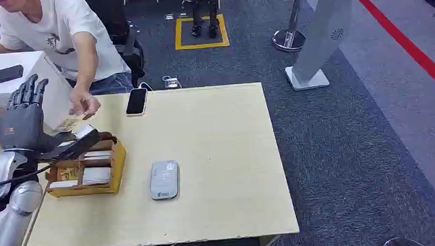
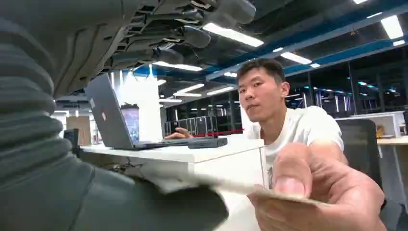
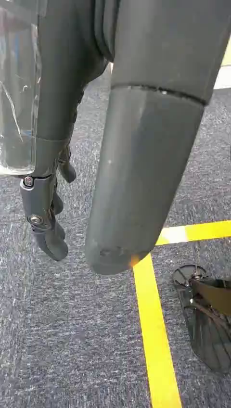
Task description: Pass the card to the sensor for recognition and then transmit it.
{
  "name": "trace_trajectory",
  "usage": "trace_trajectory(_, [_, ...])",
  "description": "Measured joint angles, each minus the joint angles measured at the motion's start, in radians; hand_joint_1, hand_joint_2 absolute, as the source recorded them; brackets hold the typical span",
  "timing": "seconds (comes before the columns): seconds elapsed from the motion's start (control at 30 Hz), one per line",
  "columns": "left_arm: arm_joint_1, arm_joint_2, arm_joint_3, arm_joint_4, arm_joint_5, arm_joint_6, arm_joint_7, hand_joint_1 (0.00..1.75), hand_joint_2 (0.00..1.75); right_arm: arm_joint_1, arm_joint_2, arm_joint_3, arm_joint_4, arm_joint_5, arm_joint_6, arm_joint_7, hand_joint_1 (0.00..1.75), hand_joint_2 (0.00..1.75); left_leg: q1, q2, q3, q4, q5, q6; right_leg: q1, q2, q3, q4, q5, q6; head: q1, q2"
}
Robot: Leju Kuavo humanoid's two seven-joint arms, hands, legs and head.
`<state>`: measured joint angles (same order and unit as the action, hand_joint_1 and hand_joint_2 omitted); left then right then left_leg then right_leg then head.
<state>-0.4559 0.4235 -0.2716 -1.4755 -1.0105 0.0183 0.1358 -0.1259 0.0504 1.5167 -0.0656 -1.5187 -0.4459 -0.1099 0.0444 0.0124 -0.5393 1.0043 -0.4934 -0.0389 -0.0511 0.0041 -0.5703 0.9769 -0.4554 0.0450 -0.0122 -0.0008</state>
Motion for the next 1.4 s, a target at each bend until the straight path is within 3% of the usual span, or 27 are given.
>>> trace_trajectory(0.97, [0.023,-0.001,0.000,0.003,0.019,0.023,0.003,1.75,1.75,0.000,0.000,0.002,-0.004,0.000,-0.003,0.001,0.00,0.00,0.000,0.000,0.000,0.000,0.000,0.000,0.000,0.000,0.000,0.000,0.000,0.000,0.000,0.000])
trace_trajectory(1.4, [0.006,-0.020,-0.007,0.018,0.018,0.018,-0.029,1.75,1.75,-0.001,0.000,0.015,-0.005,0.000,-0.001,0.009,0.00,0.00,0.000,0.000,0.000,0.000,0.000,0.000,0.000,0.000,-0.001,0.000,0.000,0.000,0.000,0.000])
